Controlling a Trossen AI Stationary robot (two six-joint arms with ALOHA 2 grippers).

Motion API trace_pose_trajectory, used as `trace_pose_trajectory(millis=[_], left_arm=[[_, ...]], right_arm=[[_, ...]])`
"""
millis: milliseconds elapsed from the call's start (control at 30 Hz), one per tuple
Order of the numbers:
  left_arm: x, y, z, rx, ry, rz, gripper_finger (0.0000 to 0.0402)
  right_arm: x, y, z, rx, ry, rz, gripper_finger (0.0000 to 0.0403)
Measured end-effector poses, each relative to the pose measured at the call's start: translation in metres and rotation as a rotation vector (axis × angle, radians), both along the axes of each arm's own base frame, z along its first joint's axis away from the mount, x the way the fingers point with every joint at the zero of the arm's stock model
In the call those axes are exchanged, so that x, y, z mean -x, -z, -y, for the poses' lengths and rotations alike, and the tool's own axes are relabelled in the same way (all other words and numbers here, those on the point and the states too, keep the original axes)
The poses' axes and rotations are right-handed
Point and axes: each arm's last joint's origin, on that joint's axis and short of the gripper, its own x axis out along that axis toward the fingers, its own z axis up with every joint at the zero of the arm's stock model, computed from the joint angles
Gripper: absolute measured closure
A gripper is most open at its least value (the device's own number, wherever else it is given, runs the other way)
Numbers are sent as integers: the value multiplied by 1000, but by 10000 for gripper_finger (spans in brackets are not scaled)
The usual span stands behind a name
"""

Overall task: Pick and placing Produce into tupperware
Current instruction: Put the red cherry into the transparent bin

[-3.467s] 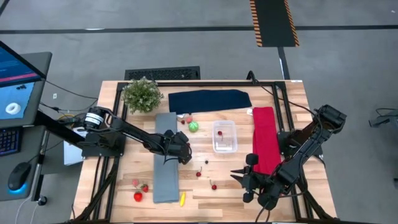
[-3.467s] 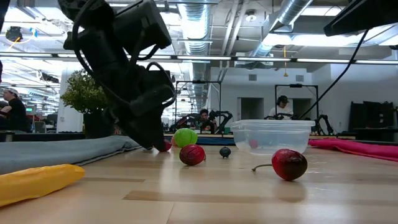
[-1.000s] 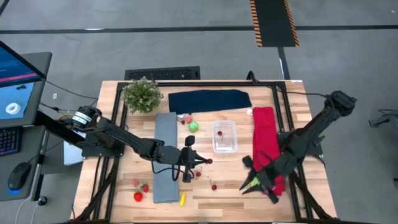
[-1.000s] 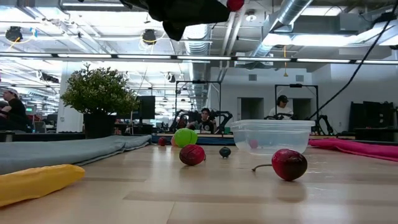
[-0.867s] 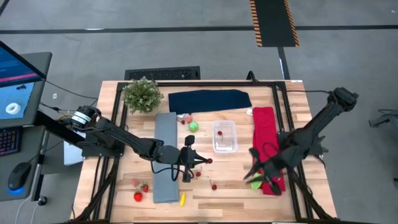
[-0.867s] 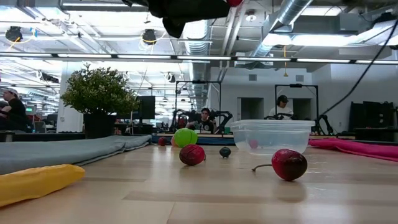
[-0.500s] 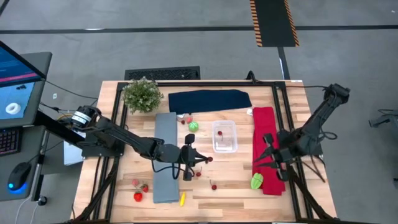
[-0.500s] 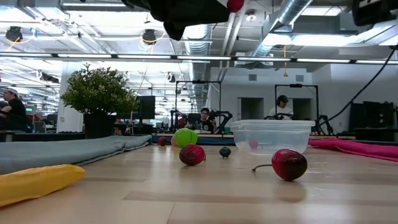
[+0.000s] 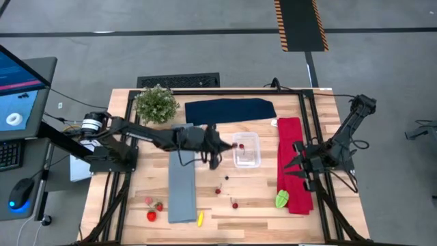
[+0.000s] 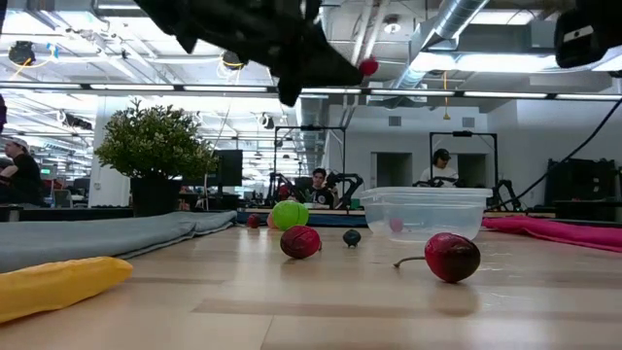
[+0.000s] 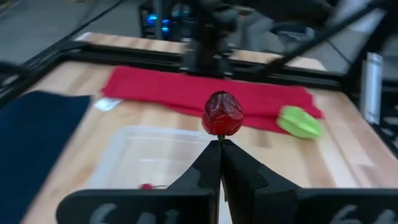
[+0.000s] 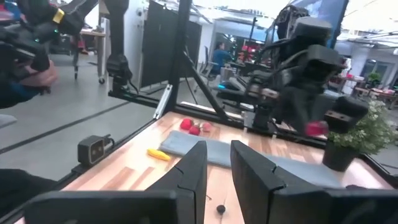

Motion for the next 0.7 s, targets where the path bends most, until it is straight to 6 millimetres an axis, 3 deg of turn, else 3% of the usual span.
trace_pose_trajectory(millis=[167,333,700], left_arm=[[1,3,-27,68,-44,-18,401],[1,5,-40,108,-51,-24,401],[1,5,-35,129,13,-21,401]], right_arm=[[0,4,1,-1,42,-14,308],[0,3,1,-5,46,-12,308],[0,4,3,6,94,-16,308]])
